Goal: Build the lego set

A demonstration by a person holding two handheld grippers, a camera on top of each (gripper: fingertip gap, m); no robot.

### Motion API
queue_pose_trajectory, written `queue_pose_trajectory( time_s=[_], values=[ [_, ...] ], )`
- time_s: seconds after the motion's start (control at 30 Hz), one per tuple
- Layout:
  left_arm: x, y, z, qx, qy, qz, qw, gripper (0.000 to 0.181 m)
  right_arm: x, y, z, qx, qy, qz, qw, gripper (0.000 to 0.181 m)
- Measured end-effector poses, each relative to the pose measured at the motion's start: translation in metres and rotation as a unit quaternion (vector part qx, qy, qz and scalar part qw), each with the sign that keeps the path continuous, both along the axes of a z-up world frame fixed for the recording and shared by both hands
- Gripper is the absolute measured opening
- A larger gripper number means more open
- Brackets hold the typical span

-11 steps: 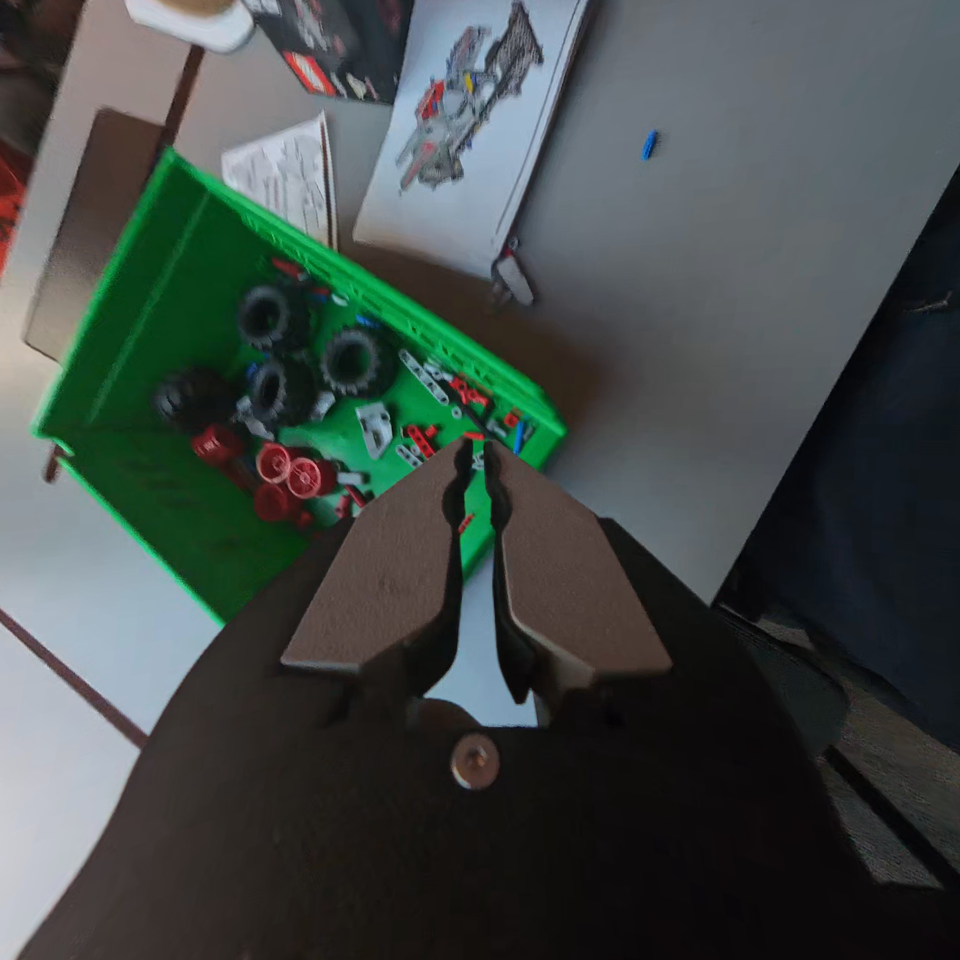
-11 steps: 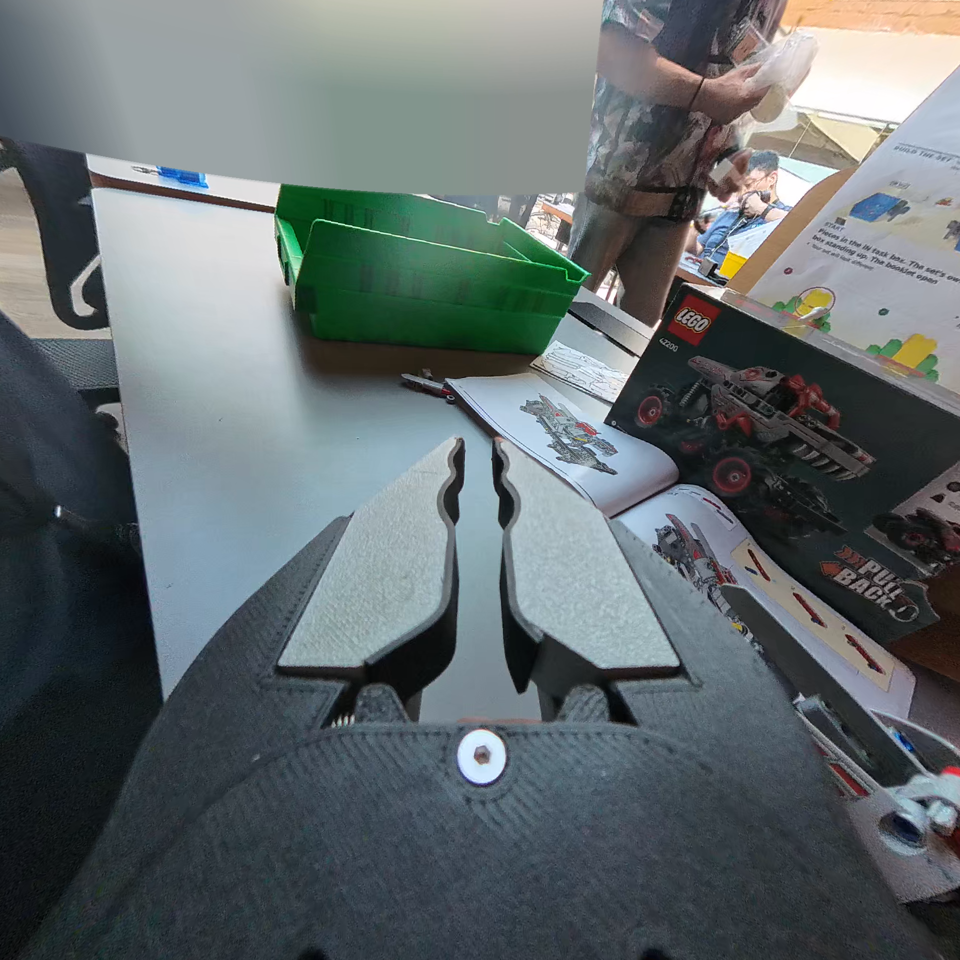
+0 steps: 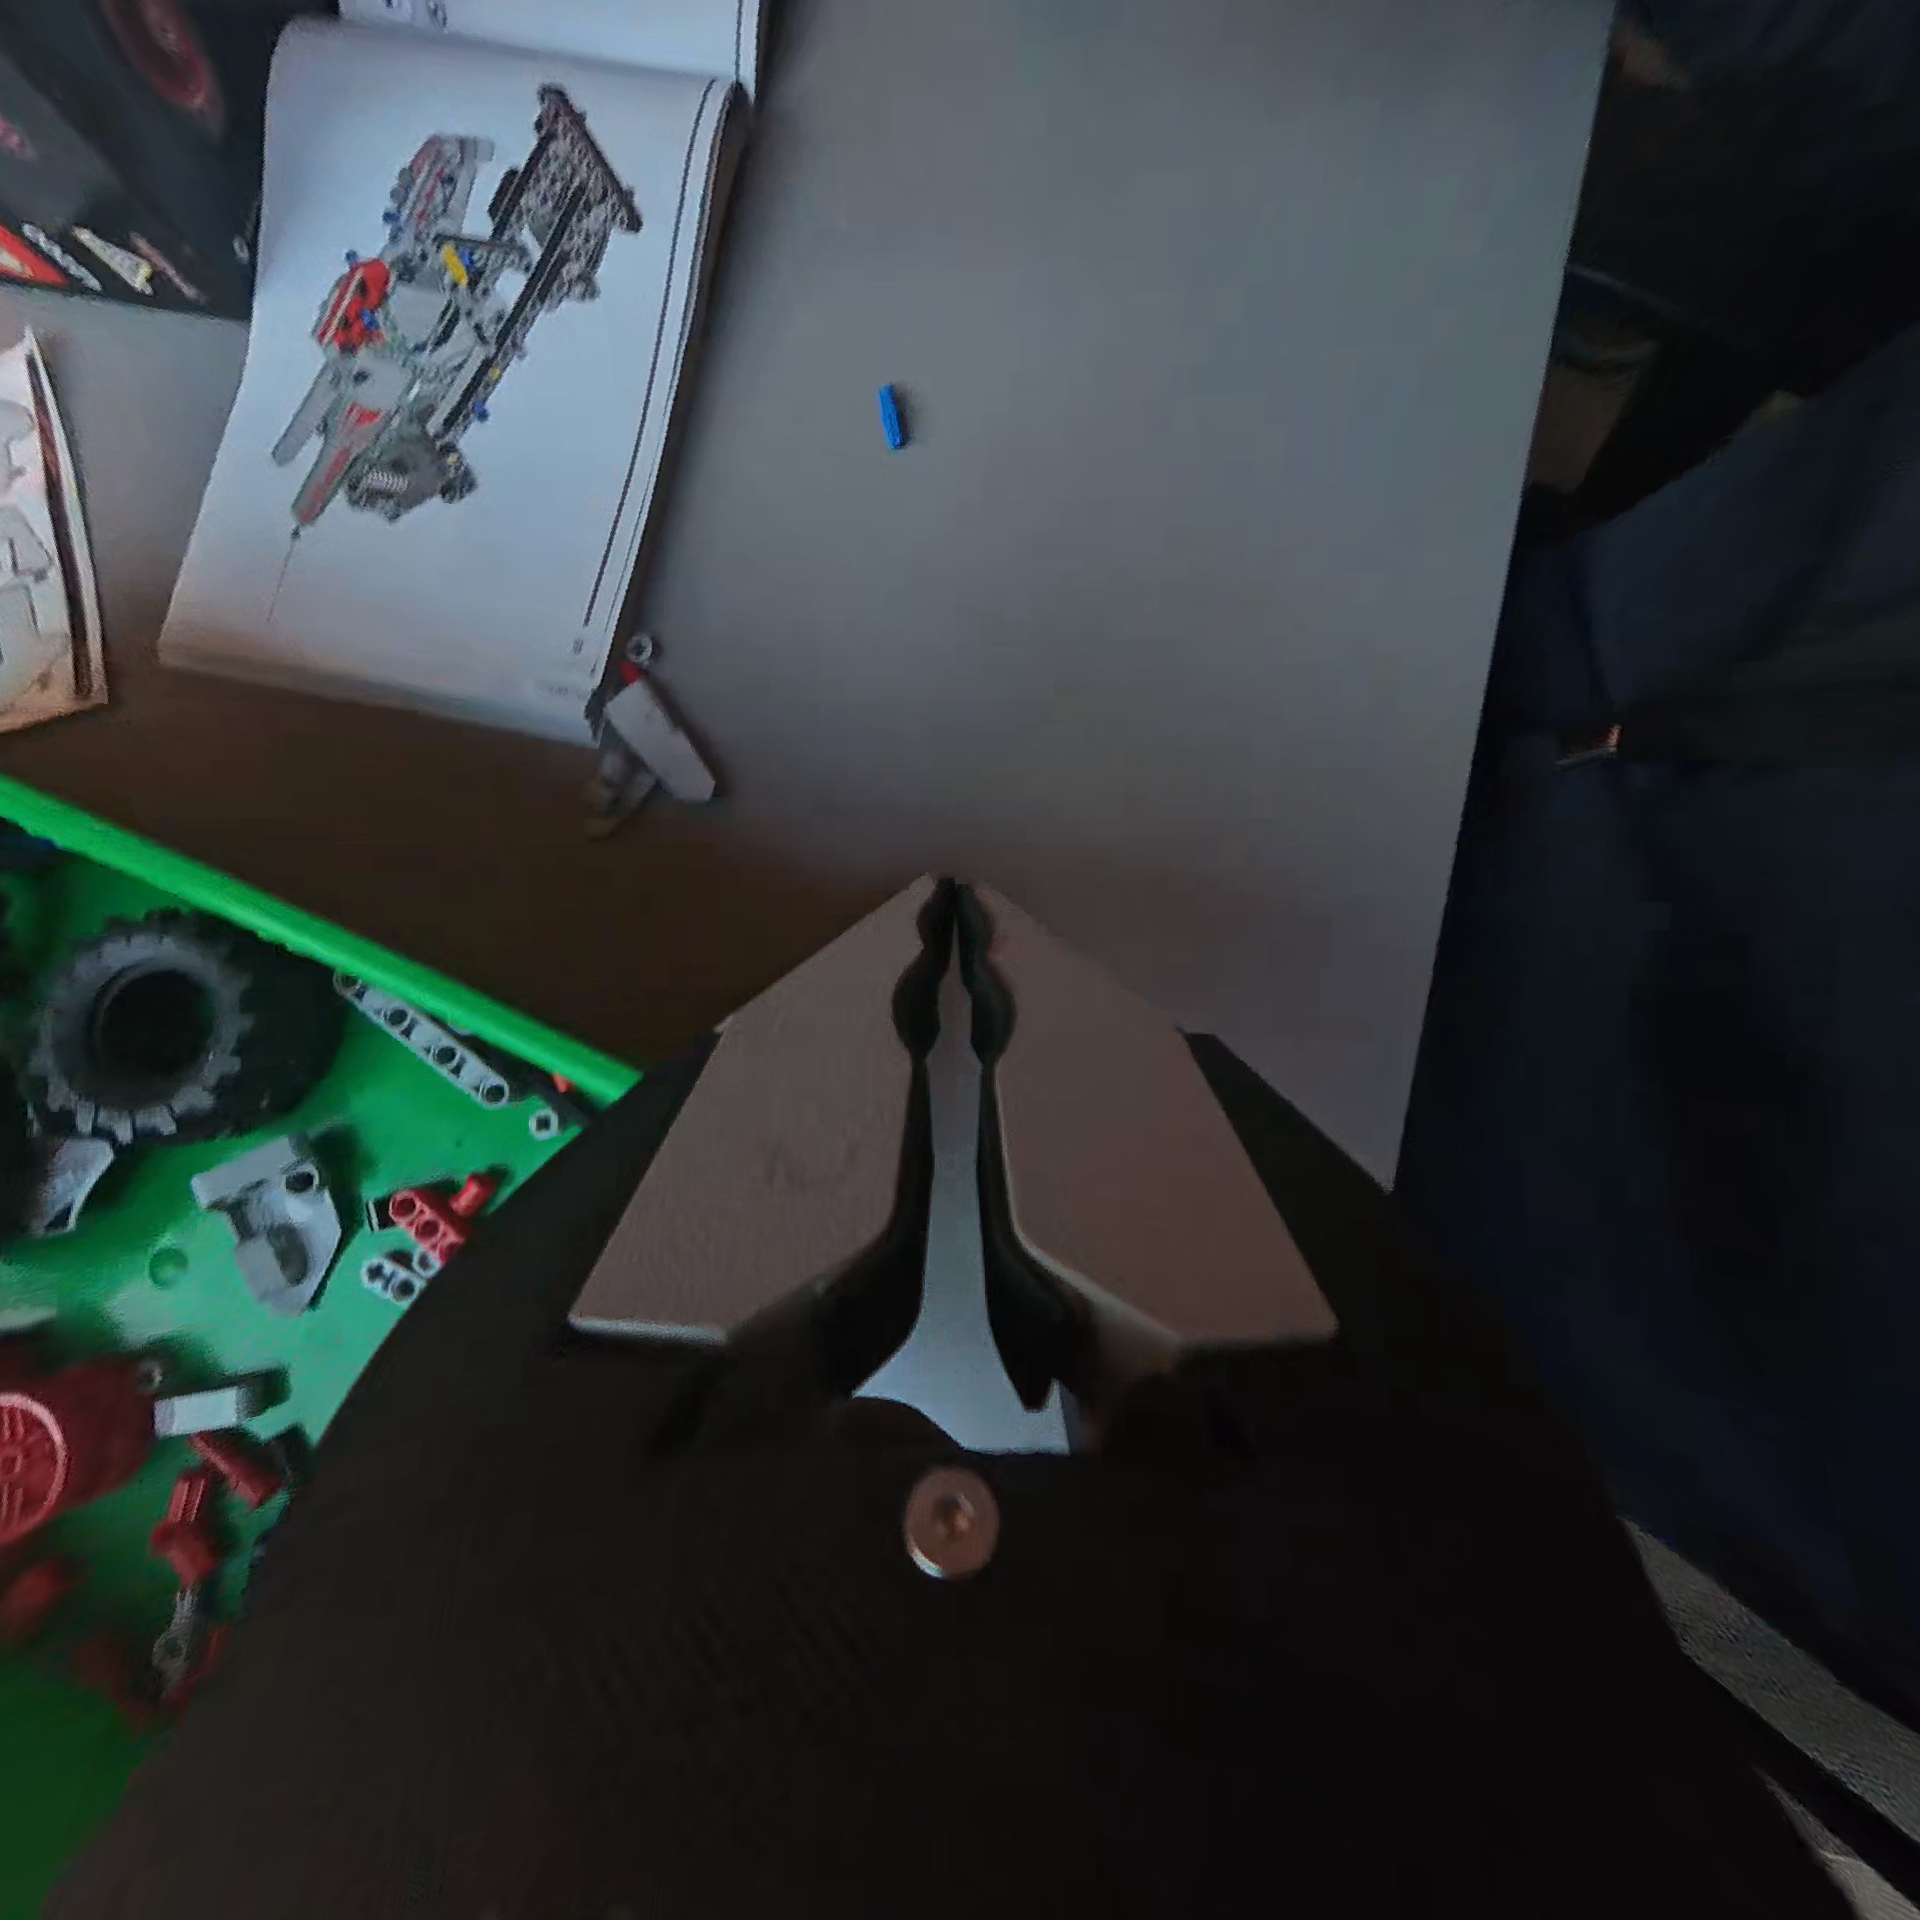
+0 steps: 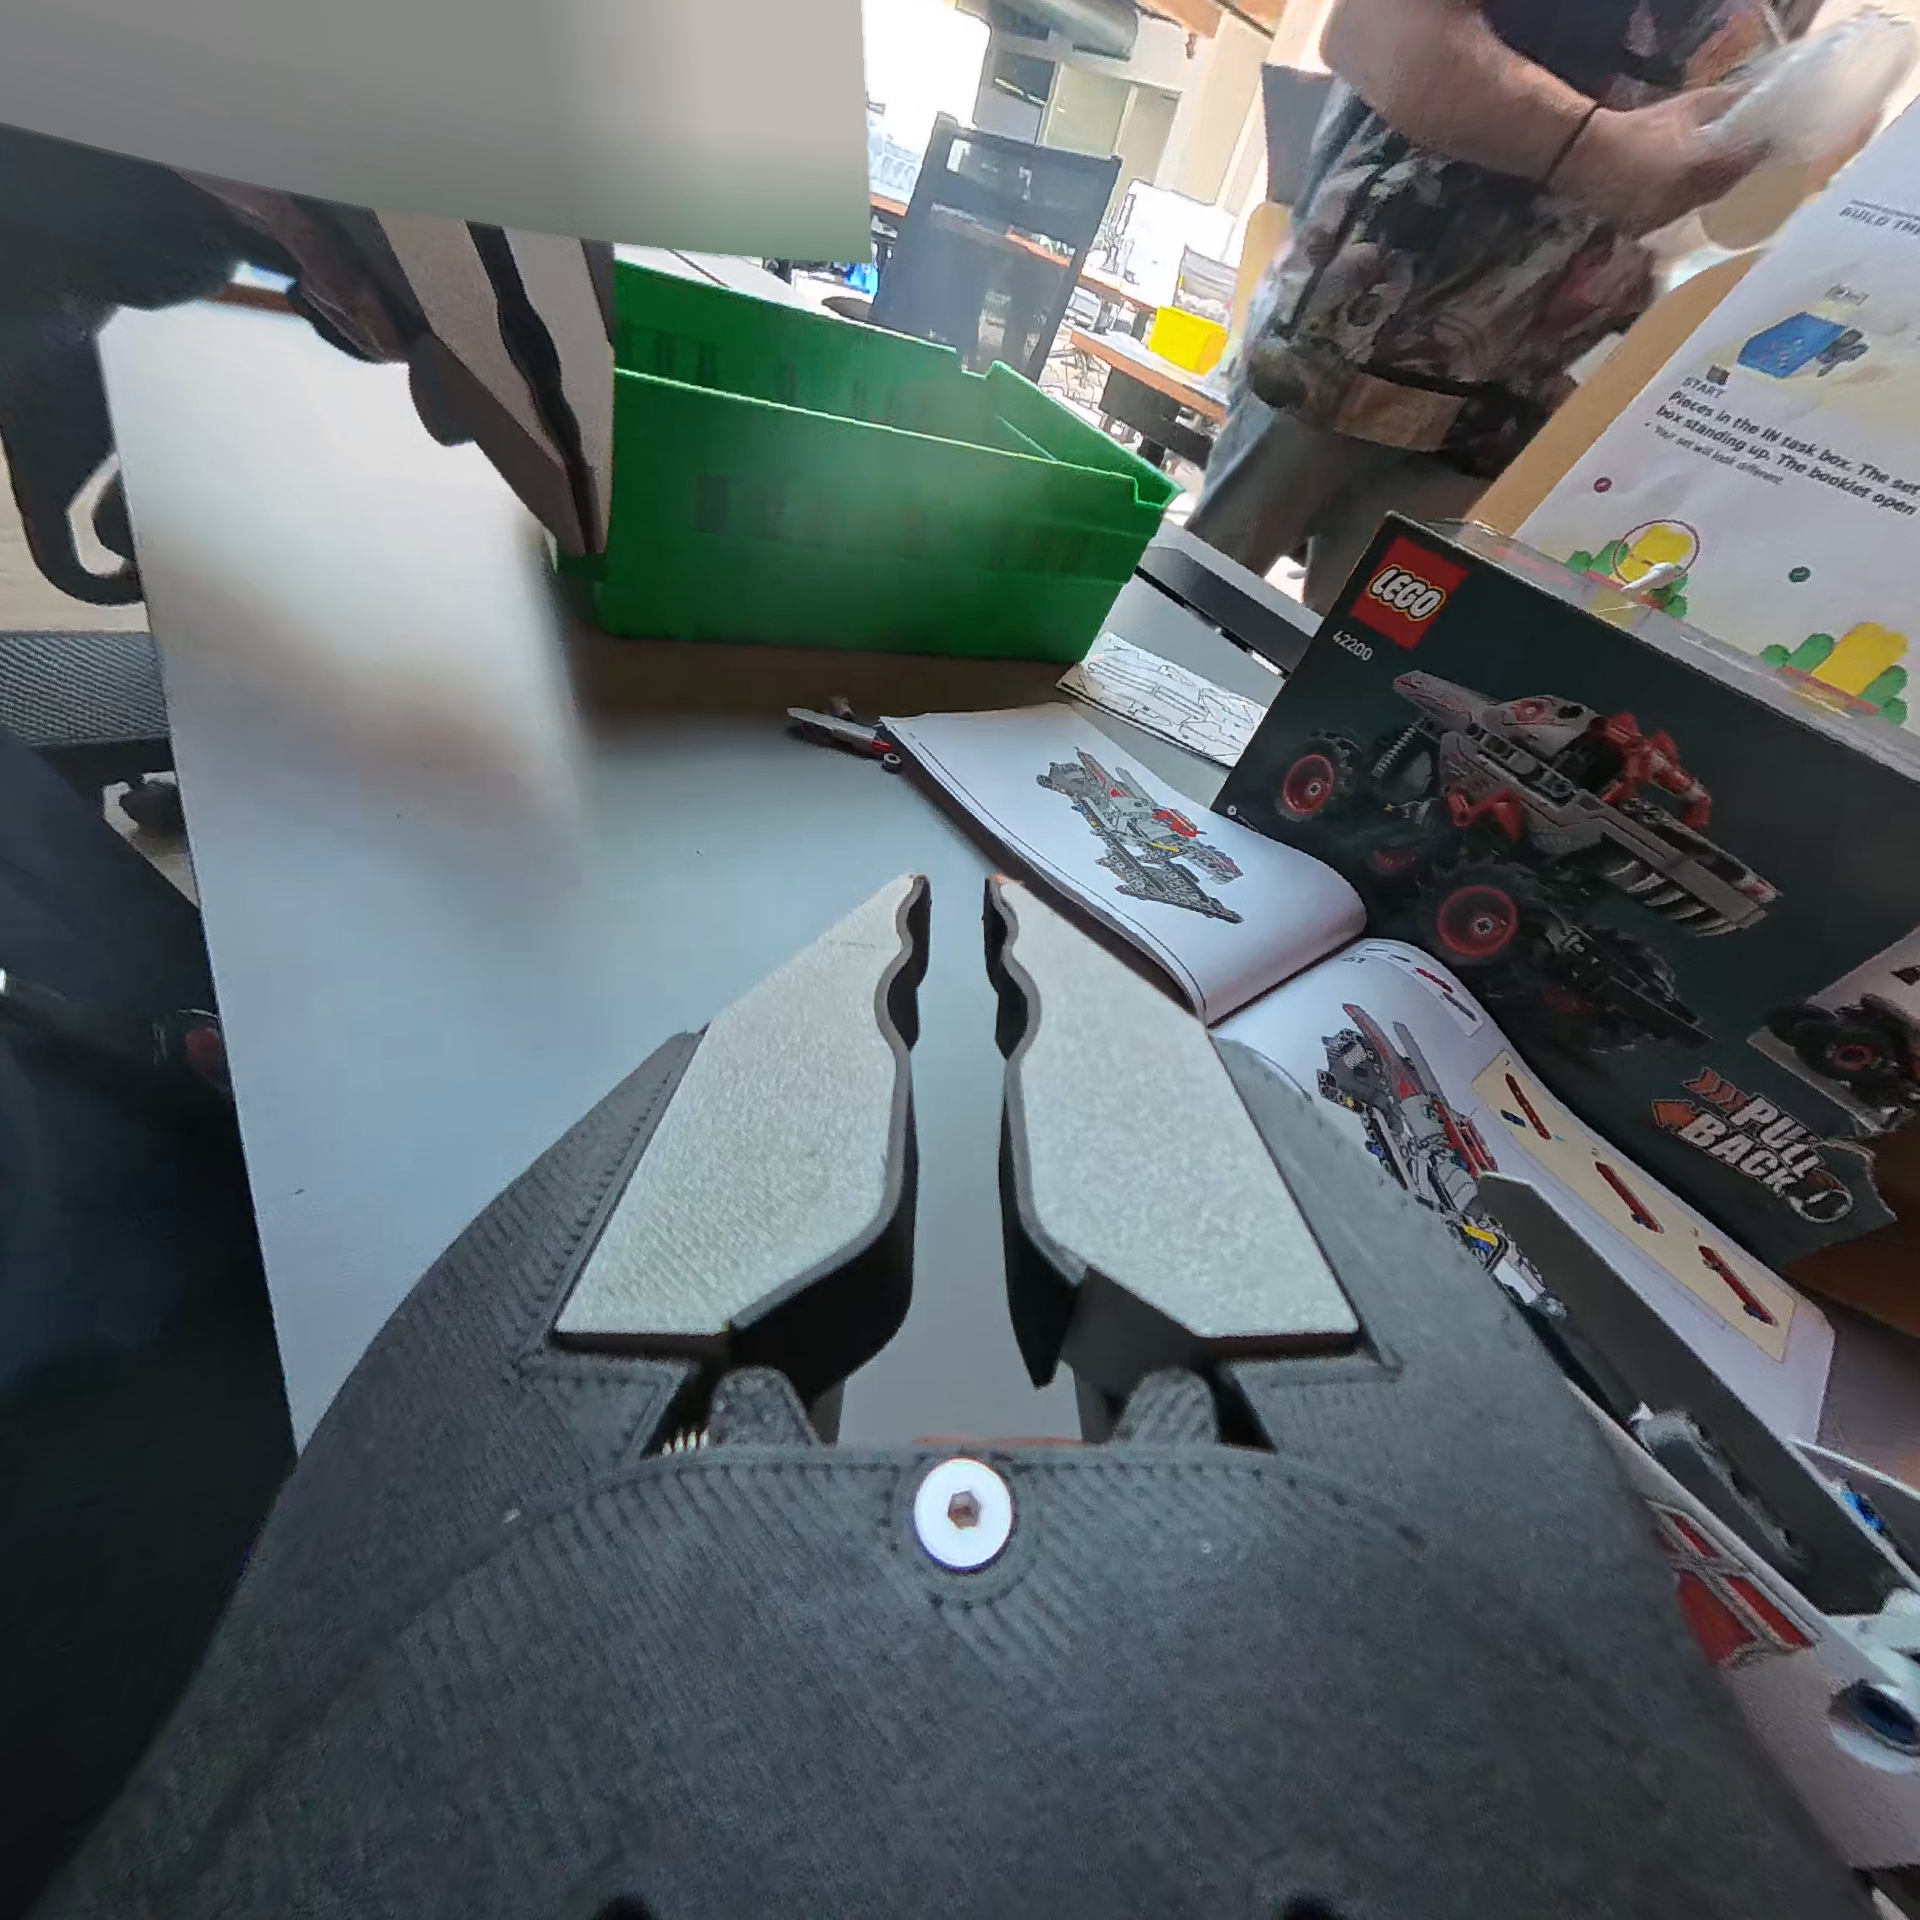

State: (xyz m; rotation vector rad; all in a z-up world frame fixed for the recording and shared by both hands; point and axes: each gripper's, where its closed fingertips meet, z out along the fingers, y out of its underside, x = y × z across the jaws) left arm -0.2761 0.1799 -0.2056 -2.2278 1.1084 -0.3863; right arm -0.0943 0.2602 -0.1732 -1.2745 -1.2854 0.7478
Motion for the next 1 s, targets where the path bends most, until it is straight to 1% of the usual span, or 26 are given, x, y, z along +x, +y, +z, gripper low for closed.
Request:
queue_pose_trajectory(
  time_s=[0.07, 0.13, 0.2, 0.23, 0.27, 0.33, 0.37, 0.4, 0.43, 0.47, 0.5, 0.53, 0.57, 0.6, 0.63, 0.67, 0.7, 0.77, 0.87, 0.93, 1.0],
  values=[
    [0.007, -0.002, 0.01, 0.009, -0.021, -0.015, 1.0, 0.0, -0.001, 0.0, -0.002, -0.002, -0.005, 0.0, 1.0, 0.007],
    [-0.001, -0.01, 0.028, 0.025, -0.046, -0.012, 0.999, 0.0, 0.0, -0.001, -0.003, 0.001, -0.008, -0.001, 1.0, 0.007],
    [-0.029, -0.015, 0.047, 0.05, -0.06, 0.034, 0.996, 0.0, 0.0, -0.001, -0.003, 0.006, -0.009, -0.004, 1.0, 0.007],
    [-0.048, -0.018, 0.052, 0.058, -0.054, 0.065, 0.995, 0.0, 0.0, -0.001, -0.003, 0.008, -0.009, -0.004, 1.0, 0.007],
    [-0.068, -0.021, 0.052, 0.062, -0.039, 0.098, 0.993, 0.001, -0.001, -0.001, -0.003, 0.009, -0.01, -0.003, 1.0, 0.007],
    [-0.109, -0.022, 0.044, 0.07, 0.007, 0.167, 0.983, 0.0, -0.003, 0.001, -0.005, 0.009, -0.015, -0.004, 1.0, 0.008],
    [-0.123, -0.022, 0.036, 0.066, 0.026, 0.19, 0.979, 0.0, -0.004, 0.002, -0.006, 0.008, -0.019, -0.005, 1.0, 0.008],
    [-0.129, -0.02, 0.031, 0.061, 0.032, 0.204, 0.977, 0.0, -0.004, 0.002, -0.007, 0.008, -0.021, -0.006, 1.0, 0.008],
    [-0.127, -0.016, 0.026, 0.054, 0.024, 0.202, 0.978, 0.0, -0.005, 0.002, -0.007, 0.008, -0.022, -0.007, 1.0, 0.008],
    [-0.116, -0.011, 0.023, 0.049, 0.008, 0.184, 0.982, 0.0, -0.006, 0.002, -0.007, 0.008, -0.022, -0.007, 1.0, 0.008],
    [-0.099, -0.004, 0.022, 0.048, -0.011, 0.156, 0.987, 0.0, -0.007, 0.002, -0.008, 0.006, -0.023, -0.007, 1.0, 0.008],
    [-0.074, 0.001, 0.018, 0.039, -0.029, 0.116, 0.992, 0.0, -0.008, 0.002, -0.008, 0.004, -0.022, -0.006, 1.0, 0.008],
    [-0.054, 0.006, 0.007, 0.024, -0.017, 0.093, 0.995, 0.0, -0.01, 0.002, -0.008, 0.001, -0.022, -0.005, 1.0, 0.008],
    [-0.043, 0.011, -0.008, 0.017, 0.025, 0.061, 0.998, 0.0, -0.011, 0.001, -0.008, -0.002, -0.022, -0.003, 1.0, 0.008],
    [-0.032, 0.02, -0.007, 0.038, 0.032, 0.046, 0.998, 0.0, -0.013, 0.001, -0.009, -0.004, -0.023, -0.002, 1.0, 0.008],
    [-0.025, 0.019, -0.005, 0.031, 0.032, 0.026, 0.999, 0.0, -0.014, 0.001, -0.01, -0.005, -0.025, -0.003, 1.0, 0.008],
    [-0.025, 0.02, 0.002, 0.028, 0.028, 0.023, 0.999, 0.0, -0.014, 0.001, -0.011, -0.004, -0.029, -0.004, 1.0, 0.008],
    [-0.038, 0.024, 0.023, 0.05, 0.009, 0.036, 0.998, 0.0, -0.014, 0.001, -0.013, 0.0, -0.036, -0.008, 0.999, 0.008],
    [-0.079, 0.026, 0.05, 0.094, 0.026, 0.09, 0.991, 0.0, -0.015, 0.002, -0.016, -0.001, -0.042, -0.008, 0.999, 0.008],
    [-0.097, 0.022, 0.067, 0.119, 0.02, 0.11, 0.987, 0.0, -0.017, 0.003, -0.018, -0.006, -0.048, -0.007, 0.999, 0.009],
    [-0.113, 0.019, 0.077, 0.134, 0.024, 0.12, 0.983, 0.0, -0.019, 0.003, -0.02, -0.014, -0.051, -0.004, 0.999, 0.009]
  ],
)
